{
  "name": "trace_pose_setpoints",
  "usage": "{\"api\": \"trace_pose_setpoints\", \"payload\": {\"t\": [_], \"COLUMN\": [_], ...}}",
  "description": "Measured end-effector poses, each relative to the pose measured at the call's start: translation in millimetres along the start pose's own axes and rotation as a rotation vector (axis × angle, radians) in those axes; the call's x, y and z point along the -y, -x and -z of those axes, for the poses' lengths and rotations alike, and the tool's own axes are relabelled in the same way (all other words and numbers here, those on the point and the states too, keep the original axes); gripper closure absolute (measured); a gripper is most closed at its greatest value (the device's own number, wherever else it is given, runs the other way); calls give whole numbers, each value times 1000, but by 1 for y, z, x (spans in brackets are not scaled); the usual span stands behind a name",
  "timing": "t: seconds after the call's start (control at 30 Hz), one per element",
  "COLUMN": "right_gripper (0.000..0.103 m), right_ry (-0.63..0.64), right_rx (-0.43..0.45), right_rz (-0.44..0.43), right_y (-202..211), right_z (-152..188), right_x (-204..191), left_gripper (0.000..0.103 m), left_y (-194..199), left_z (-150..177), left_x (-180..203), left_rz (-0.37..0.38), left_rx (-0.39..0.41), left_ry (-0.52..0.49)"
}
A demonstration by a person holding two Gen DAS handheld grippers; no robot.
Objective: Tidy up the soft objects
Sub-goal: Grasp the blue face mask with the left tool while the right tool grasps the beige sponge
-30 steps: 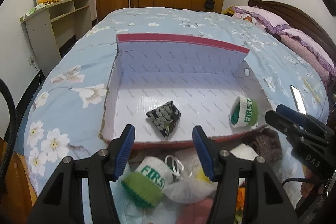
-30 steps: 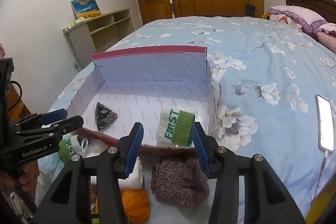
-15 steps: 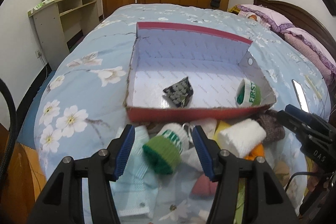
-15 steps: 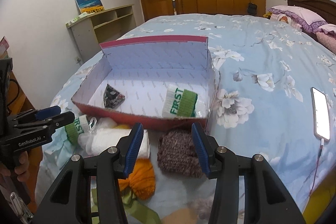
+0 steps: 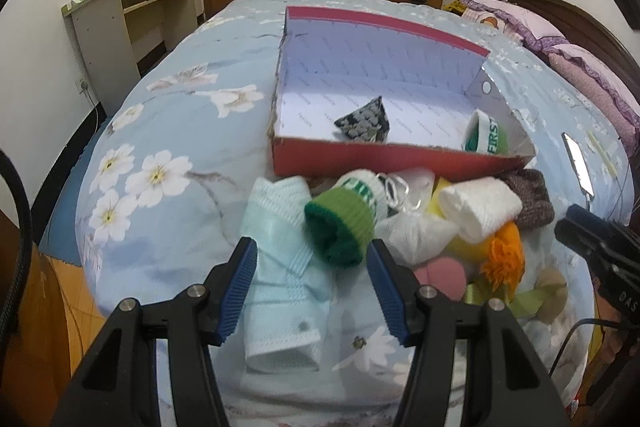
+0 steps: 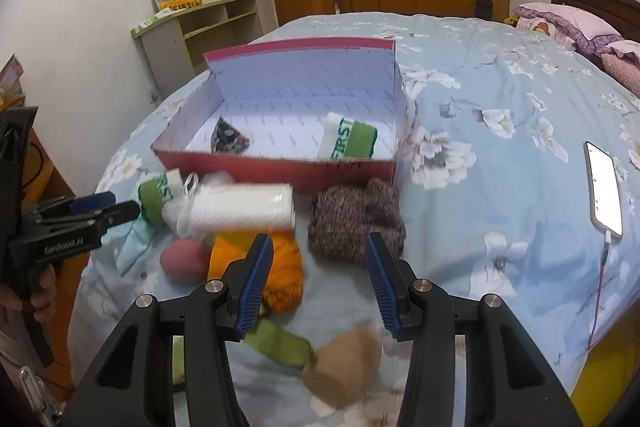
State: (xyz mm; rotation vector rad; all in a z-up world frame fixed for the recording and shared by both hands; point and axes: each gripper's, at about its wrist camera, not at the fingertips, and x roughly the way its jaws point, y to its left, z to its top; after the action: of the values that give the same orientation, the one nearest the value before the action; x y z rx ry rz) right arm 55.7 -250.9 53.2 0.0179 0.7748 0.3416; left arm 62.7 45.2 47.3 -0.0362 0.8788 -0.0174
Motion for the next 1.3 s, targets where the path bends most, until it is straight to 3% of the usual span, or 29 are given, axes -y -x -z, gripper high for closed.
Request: {"api": "trace_pose_setpoints", "payload": {"t": [0.67, 1.3], "right_gripper": [54, 54], "right_ry": [-13, -16], "right_rx": [-85, -165], "right_rz": [33, 42], "right_y": [16, -11], "right_z": [50, 71], "right_x": [11, 13], "left_gripper": [43, 43], "left_y": [-9, -39], "left_z": [32, 23], "left_x": [-21, -21], "left_rz": [-35, 5], "left_rx": [-63, -42], "left_ry": [26, 35]}}
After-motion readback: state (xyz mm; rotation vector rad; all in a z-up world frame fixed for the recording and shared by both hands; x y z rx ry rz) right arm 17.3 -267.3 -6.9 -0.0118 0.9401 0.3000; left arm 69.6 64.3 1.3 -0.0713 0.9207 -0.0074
